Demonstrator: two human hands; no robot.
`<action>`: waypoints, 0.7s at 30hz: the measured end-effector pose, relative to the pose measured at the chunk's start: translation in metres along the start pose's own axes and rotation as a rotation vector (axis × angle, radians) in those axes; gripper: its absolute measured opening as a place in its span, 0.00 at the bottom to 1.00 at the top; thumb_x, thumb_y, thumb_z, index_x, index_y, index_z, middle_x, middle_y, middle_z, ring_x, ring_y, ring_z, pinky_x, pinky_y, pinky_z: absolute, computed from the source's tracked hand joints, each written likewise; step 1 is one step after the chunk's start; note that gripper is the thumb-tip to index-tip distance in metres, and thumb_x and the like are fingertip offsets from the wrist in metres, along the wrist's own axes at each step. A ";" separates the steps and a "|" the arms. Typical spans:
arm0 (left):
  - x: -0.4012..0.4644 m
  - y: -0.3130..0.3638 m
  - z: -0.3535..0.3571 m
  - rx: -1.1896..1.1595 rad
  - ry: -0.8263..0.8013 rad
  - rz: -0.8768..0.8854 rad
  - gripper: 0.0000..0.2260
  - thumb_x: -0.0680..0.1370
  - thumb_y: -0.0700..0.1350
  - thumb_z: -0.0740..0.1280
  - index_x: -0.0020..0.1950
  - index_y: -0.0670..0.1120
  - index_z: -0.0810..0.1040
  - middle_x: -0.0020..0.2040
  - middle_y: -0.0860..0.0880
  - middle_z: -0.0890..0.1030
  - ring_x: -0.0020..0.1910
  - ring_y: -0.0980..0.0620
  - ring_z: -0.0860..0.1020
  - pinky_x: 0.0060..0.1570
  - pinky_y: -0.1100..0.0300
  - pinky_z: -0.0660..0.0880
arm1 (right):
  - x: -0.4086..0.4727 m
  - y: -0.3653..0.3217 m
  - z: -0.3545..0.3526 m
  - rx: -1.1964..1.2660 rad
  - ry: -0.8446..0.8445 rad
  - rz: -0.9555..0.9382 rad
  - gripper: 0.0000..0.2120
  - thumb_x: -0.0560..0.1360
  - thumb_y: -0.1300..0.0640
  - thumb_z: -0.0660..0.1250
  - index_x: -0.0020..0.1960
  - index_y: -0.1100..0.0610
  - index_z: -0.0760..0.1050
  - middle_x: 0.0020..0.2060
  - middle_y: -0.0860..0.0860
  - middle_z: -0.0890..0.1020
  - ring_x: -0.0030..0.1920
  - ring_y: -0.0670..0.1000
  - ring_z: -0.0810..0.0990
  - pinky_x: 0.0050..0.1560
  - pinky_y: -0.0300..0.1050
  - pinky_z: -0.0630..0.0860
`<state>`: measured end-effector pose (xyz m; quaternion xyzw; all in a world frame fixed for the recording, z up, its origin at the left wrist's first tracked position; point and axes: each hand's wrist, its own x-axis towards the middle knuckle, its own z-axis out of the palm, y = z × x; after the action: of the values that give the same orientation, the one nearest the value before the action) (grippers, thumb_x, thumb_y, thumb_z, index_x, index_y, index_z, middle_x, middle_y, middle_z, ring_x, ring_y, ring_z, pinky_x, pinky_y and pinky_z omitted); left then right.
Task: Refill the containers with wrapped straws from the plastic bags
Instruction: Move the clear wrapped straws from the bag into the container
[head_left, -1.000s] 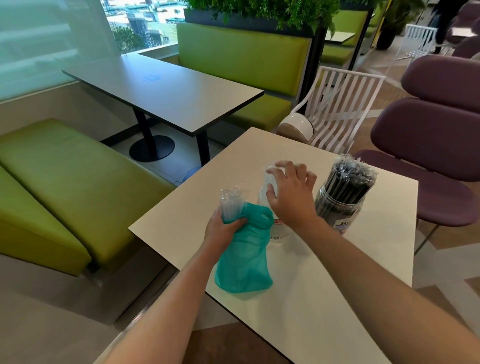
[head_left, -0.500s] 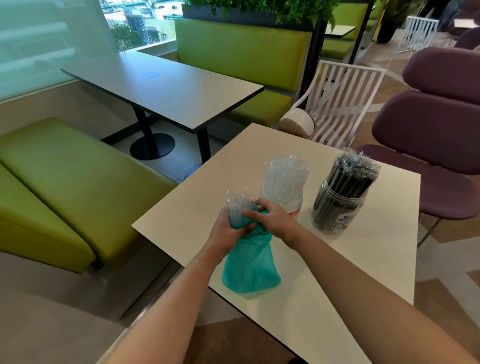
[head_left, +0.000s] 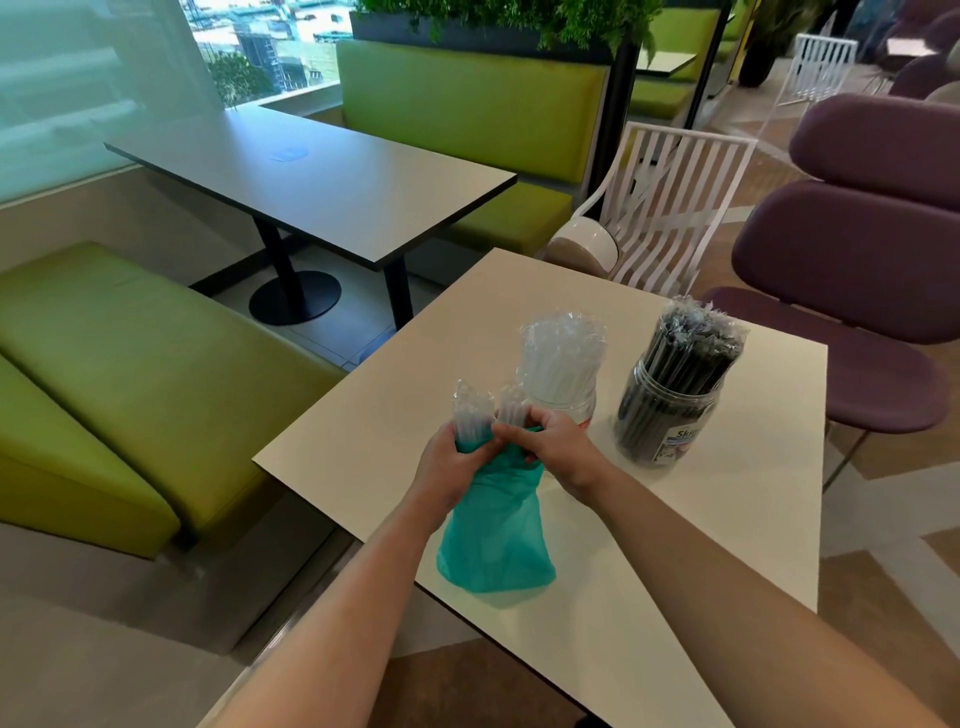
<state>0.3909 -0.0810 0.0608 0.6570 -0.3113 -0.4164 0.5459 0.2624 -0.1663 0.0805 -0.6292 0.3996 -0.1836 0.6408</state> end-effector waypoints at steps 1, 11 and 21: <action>0.000 0.000 0.001 -0.002 -0.007 0.002 0.13 0.73 0.48 0.75 0.55 0.46 0.79 0.49 0.46 0.84 0.48 0.47 0.84 0.51 0.52 0.81 | -0.001 0.000 -0.001 0.004 0.002 -0.002 0.16 0.74 0.50 0.71 0.57 0.57 0.78 0.50 0.53 0.83 0.53 0.53 0.81 0.51 0.46 0.79; 0.016 0.005 0.016 0.261 0.074 0.111 0.13 0.75 0.49 0.73 0.55 0.46 0.76 0.48 0.48 0.81 0.46 0.49 0.79 0.46 0.56 0.76 | -0.003 -0.028 -0.024 -0.202 0.244 -0.185 0.09 0.81 0.49 0.60 0.50 0.54 0.67 0.46 0.50 0.82 0.50 0.52 0.79 0.52 0.48 0.75; 0.032 0.006 0.031 0.500 0.129 0.063 0.21 0.72 0.66 0.67 0.47 0.48 0.74 0.41 0.50 0.80 0.41 0.48 0.79 0.43 0.47 0.76 | -0.016 -0.110 -0.065 -0.319 0.518 -0.452 0.18 0.79 0.45 0.61 0.61 0.57 0.67 0.45 0.47 0.83 0.46 0.48 0.82 0.43 0.45 0.79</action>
<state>0.3789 -0.1240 0.0583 0.7866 -0.3893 -0.2668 0.3981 0.2341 -0.2127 0.1975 -0.7261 0.4230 -0.4089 0.3559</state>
